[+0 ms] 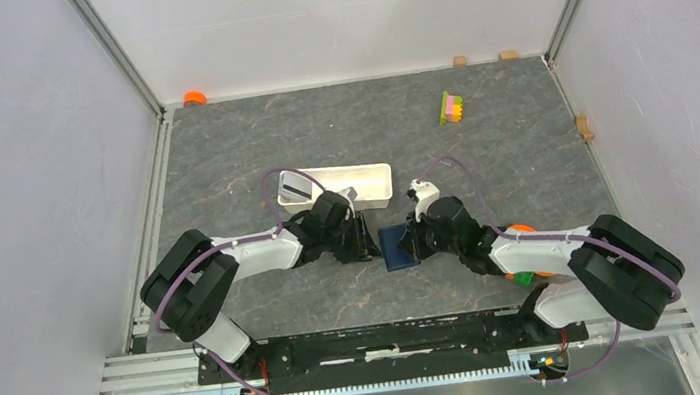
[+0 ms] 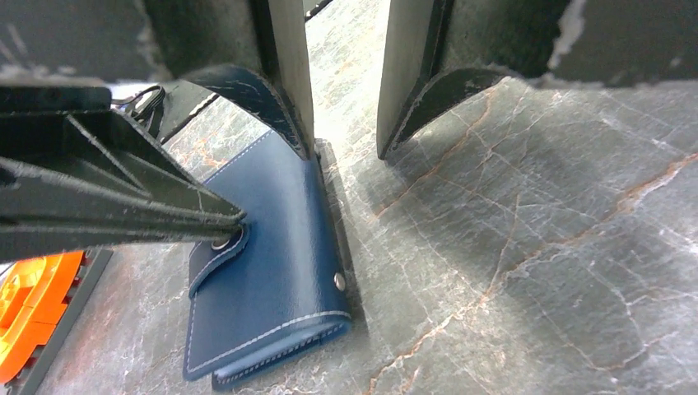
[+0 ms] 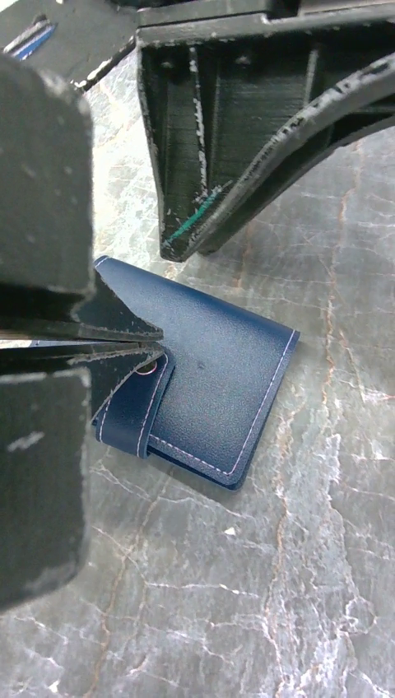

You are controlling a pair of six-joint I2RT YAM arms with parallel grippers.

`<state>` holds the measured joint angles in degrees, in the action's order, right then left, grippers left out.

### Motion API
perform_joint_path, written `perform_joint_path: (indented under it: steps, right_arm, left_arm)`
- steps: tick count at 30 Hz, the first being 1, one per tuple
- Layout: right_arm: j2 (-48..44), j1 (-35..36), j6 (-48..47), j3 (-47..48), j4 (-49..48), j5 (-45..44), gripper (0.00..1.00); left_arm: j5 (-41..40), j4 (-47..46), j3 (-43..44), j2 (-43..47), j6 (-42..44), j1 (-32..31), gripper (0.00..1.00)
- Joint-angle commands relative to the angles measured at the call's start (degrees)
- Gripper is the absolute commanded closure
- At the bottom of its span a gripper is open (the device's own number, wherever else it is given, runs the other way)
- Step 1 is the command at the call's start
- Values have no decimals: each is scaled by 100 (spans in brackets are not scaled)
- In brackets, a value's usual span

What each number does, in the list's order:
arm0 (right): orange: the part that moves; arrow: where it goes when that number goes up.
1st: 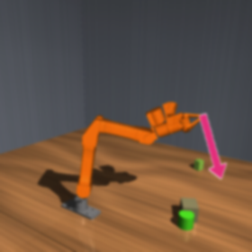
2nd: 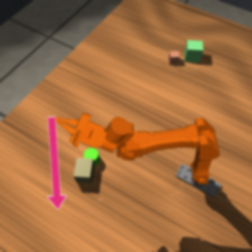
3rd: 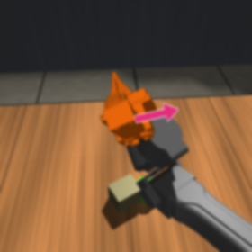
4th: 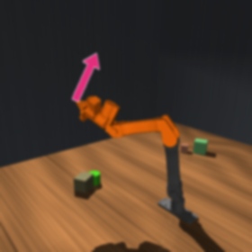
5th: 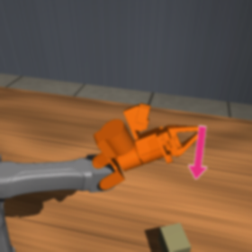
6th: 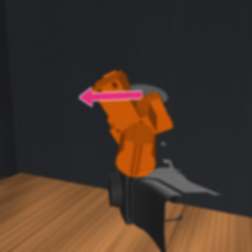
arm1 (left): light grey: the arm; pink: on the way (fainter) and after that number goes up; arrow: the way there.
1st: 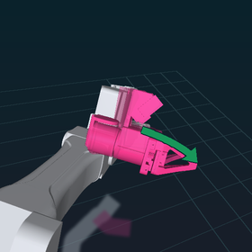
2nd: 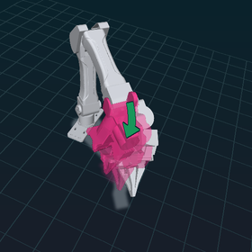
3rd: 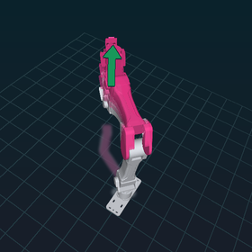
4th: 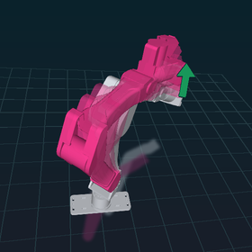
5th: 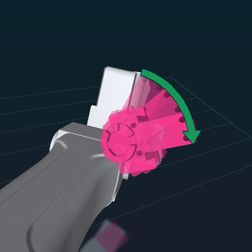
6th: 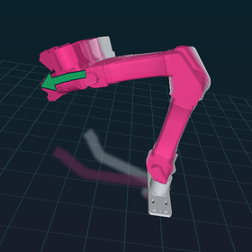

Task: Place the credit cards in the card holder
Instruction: Close the card holder at the center of the board.

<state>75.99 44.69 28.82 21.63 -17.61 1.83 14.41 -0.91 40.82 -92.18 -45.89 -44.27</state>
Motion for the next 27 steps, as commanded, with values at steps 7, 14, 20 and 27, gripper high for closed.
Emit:
perform_joint_path:
  steps: [7,14,20,27]
  right_arm:
    - [1392,-1075,231,-706,107,1331,100]
    - [2207,-1747,623,-707,-219,2008,100]
    - [2763,-2118,744,-269,345,1957,100]
    - [3366,-2391,878,133,652,1978,100]
  left_arm:
    - [-434,434,117,254,421,-11,58]
    - [-374,543,134,766,493,-7,57]
    - [-273,682,49,1750,582,30,55]
    - [-357,1093,144,2618,1024,206,53]
